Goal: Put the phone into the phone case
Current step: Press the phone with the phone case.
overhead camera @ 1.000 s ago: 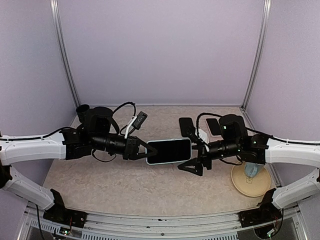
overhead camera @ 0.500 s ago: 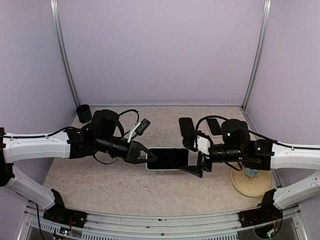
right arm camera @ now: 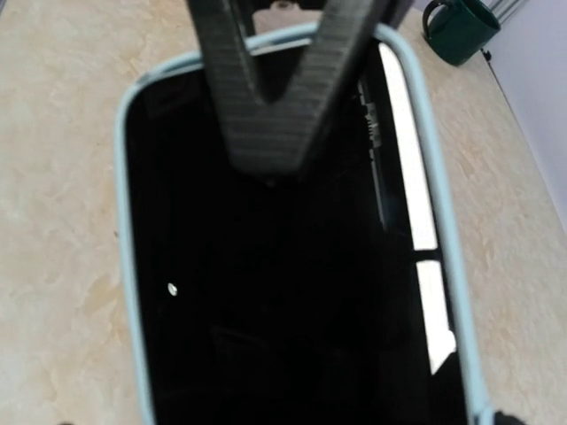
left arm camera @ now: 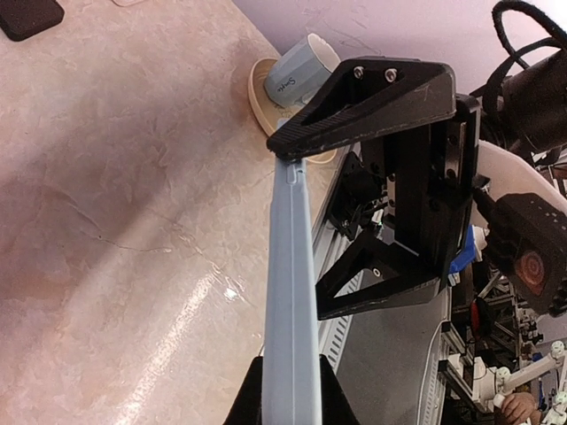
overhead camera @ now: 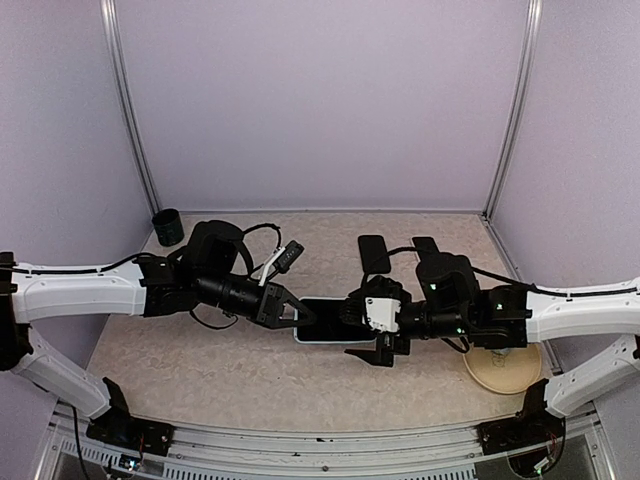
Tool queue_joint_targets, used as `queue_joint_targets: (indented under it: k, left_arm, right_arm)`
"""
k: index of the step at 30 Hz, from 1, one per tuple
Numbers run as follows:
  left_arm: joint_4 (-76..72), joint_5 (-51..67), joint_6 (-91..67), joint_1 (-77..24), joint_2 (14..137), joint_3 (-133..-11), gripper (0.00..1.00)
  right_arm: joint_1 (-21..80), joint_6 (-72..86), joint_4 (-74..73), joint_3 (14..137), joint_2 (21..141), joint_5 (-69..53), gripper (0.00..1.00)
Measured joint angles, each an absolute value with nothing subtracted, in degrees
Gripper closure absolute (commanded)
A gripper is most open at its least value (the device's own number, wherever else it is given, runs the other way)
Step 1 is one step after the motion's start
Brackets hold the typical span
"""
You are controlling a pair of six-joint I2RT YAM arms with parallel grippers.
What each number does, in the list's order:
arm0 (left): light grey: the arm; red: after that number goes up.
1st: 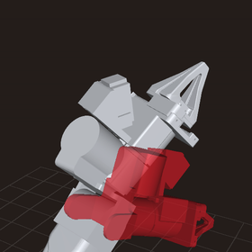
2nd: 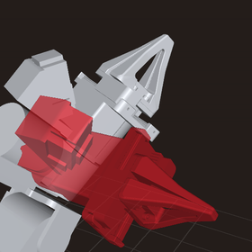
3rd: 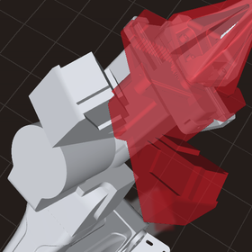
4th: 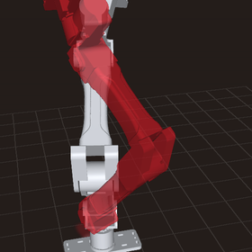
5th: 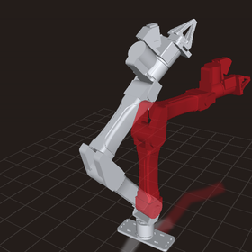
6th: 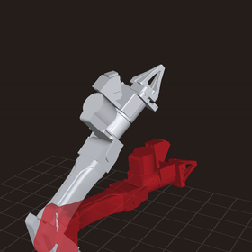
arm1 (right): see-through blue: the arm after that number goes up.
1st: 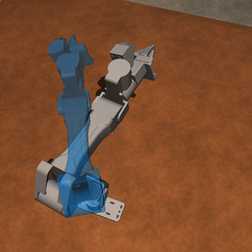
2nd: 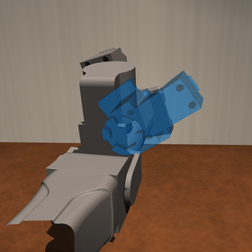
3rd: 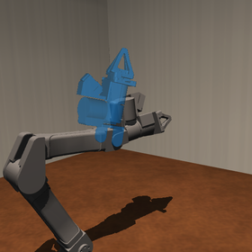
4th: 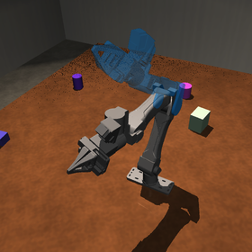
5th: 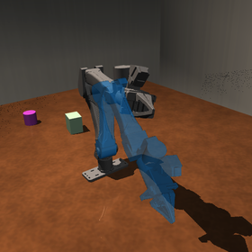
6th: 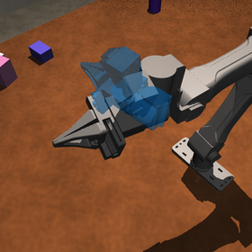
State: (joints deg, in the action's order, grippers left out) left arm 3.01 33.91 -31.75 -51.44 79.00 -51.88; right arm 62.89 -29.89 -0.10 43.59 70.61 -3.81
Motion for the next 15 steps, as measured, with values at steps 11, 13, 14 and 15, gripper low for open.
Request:
queue_joint_targets:
  k: [11, 13, 14, 15]
  left_arm:
    - [3.0, 34.1, -32.7, -51.4, 79.0, -52.0, 1.00]
    - [3.0, 34.1, -32.8, -51.4, 79.0, -52.0, 1.00]
    - [3.0, 34.1, -32.8, -51.4, 79.0, -52.0, 1.00]
    - [3.0, 34.1, -32.8, -51.4, 79.0, -52.0, 1.00]
  right_arm:
    - [65.6, -33.1, -0.1, 45.1, 74.5, 4.5, 0.01]
    - [66.1, -33.8, -0.1, 45.1, 74.9, 6.3, 0.02]
    - [66.3, -34.1, -0.1, 45.1, 75.0, 7.2, 0.03]
    - [66.5, -34.5, 0.0, 45.1, 75.1, 8.1, 0.04]
